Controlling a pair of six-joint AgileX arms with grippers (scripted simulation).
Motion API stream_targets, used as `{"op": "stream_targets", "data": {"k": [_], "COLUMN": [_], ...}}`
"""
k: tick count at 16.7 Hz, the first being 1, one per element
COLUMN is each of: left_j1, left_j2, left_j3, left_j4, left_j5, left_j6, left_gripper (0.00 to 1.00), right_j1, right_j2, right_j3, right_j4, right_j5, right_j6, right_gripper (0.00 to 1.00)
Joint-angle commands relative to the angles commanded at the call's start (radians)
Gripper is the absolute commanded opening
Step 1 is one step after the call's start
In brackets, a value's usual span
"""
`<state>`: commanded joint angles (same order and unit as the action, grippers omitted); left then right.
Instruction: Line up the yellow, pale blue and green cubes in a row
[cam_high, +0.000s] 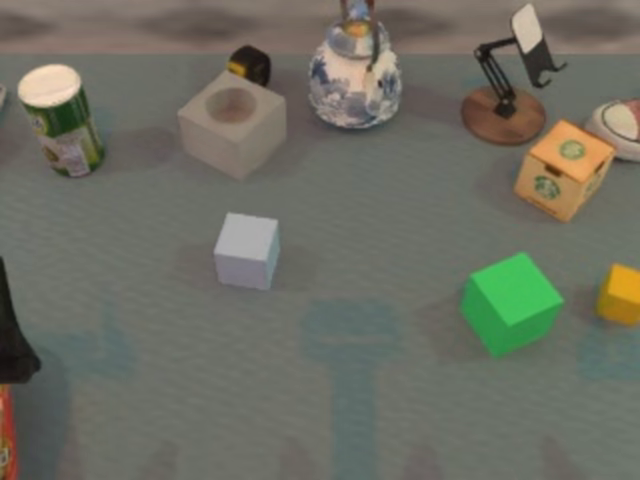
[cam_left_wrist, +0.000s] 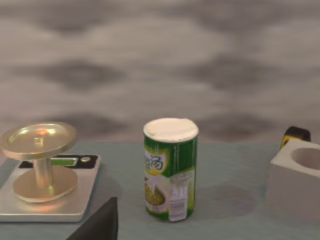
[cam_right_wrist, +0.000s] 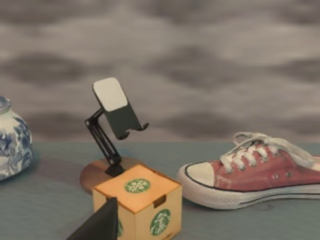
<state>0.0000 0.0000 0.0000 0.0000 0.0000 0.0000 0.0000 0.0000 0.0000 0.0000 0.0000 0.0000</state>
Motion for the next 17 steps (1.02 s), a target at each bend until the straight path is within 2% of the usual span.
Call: {"op": "stream_targets", "data": {"k": [4, 8, 17], "left_j1": [0.0, 0.0, 0.0], "left_j2": [0.0, 0.0, 0.0], "left_j3": [0.0, 0.0, 0.0], "left_j4": [0.0, 0.0, 0.0], "left_j5": [0.0, 0.0, 0.0], "left_j6": [0.0, 0.0, 0.0], "left_gripper": [1.0, 1.0, 1.0], "right_j1": [0.003, 0.012, 0.039], "right_j2": [0.031, 0.221, 1.126], "right_j3": [0.03, 0.197, 0.787], "right_j4": [-0.019, -0.13, -0.58], "right_j5": [-0.001, -0.003, 0.005], "right_j6": [-0.022, -0.149, -0.636], "right_gripper": [1.0, 1.0, 1.0]}}
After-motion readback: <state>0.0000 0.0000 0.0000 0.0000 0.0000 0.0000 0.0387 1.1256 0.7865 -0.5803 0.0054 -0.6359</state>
